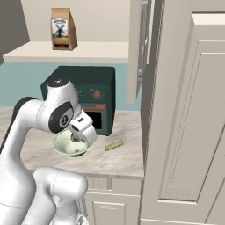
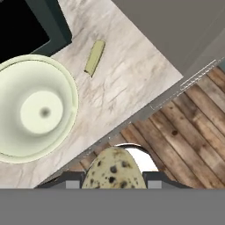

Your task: Pick the egg and butter from the fridge and place them by the bowl for mixing.

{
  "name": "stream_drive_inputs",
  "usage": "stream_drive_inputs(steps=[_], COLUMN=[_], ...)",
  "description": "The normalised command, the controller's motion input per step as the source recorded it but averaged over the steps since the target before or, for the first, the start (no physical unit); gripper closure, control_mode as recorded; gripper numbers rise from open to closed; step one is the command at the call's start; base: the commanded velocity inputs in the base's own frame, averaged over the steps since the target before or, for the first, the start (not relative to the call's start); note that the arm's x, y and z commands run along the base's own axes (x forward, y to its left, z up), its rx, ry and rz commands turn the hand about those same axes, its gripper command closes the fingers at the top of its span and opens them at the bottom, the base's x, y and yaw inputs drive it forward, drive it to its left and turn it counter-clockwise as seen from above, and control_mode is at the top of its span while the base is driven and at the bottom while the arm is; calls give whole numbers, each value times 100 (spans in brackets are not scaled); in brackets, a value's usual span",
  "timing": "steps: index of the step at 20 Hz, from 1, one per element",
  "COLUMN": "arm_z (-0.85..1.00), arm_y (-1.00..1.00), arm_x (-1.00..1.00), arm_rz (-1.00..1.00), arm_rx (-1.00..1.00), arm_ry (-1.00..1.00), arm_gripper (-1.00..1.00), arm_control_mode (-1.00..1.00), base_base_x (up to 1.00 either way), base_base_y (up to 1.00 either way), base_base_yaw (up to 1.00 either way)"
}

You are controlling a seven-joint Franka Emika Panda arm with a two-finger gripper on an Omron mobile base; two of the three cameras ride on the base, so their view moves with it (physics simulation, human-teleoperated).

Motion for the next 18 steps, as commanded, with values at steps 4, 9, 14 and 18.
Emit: stream_drive_inputs(steps=[4, 9, 14, 18], arm_z=[-45, -42, -39, -41], arm_y=[-18, -24, -20, -23], arm_x=[39, 43, 42, 16], arm_rz=[0, 0, 0, 0], arm_rx=[0, -2, 0, 0], arm_ry=[-1, 0, 0, 0], arm_gripper=[100, 100, 100, 100], arm_control_mode=[-100, -100, -100, -100], base_base_x=[0, 0, 0, 0], base_base_y=[0, 0, 0, 0], base_base_yaw=[0, 0, 0, 0])
